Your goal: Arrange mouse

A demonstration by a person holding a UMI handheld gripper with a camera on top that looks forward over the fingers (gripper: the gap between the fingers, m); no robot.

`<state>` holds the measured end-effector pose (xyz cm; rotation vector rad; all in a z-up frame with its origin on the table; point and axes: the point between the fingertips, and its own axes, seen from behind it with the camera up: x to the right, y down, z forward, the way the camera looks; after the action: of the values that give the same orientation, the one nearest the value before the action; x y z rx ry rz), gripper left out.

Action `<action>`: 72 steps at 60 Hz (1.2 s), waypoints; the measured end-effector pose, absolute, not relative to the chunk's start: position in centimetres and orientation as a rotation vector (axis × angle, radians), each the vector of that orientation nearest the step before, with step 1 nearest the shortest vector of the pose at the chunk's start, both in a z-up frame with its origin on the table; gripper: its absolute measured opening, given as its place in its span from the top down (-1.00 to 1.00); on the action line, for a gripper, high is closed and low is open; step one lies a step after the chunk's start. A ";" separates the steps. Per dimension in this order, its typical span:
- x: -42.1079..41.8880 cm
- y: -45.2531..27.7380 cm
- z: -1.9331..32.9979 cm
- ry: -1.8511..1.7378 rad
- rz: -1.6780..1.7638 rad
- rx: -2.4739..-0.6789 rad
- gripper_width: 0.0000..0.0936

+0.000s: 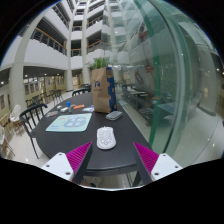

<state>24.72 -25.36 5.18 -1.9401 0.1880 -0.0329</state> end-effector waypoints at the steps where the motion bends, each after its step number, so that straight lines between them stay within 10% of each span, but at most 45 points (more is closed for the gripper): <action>1: 24.6 -24.5 4.7 0.186 -0.026 -1.944 -0.77; 16: 23.6 -13.4 1.3 0.131 -0.009 -2.014 -0.75; 22: 23.3 -11.5 -0.7 0.141 -0.010 -2.076 -0.16; 34: 23.5 -11.3 -0.9 0.173 -0.063 -2.036 0.27; 54: 11.0 -1.6 14.8 0.091 -0.078 -1.854 0.29; 72: 0.9 6.8 2.5 0.116 -0.070 -2.092 0.29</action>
<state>0.90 6.76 2.47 -2.0924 0.1160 -0.0696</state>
